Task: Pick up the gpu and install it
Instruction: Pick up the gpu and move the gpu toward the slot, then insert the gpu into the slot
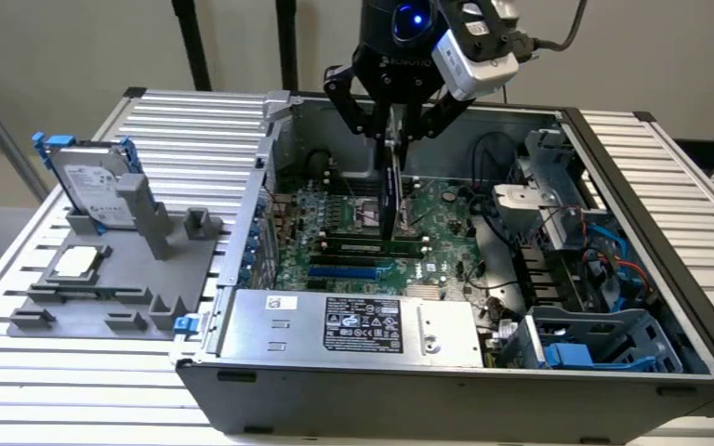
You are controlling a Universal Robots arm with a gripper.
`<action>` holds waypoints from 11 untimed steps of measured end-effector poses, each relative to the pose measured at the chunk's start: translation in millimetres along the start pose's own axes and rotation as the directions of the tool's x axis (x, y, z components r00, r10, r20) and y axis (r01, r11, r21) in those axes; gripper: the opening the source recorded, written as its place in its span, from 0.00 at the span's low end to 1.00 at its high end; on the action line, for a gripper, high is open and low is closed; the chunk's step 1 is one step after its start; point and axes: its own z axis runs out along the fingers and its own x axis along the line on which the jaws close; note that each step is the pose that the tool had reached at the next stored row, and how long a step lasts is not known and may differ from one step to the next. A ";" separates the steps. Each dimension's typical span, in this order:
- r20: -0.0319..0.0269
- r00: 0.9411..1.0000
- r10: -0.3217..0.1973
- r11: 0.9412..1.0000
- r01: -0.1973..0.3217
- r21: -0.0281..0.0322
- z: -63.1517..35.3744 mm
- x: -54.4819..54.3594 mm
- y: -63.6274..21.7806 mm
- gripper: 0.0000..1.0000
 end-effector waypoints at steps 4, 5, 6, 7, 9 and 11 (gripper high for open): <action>0.000 1.000 0.000 1.000 0.000 0.000 0.0 0.0 0.0 0.00; 0.000 1.000 0.000 1.000 0.000 0.000 0.0 0.0 0.0 0.00; 0.000 1.000 0.000 1.000 0.000 0.000 0.0 0.0 0.0 0.00; 0.000 1.000 0.000 1.000 0.000 0.000 0.0 0.0 0.0 0.00; 0.000 1.000 0.000 1.000 0.000 0.000 0.0 0.0 0.0 0.00; 0.000 1.000 0.000 1.000 0.000 0.000 0.0 0.0 0.0 0.00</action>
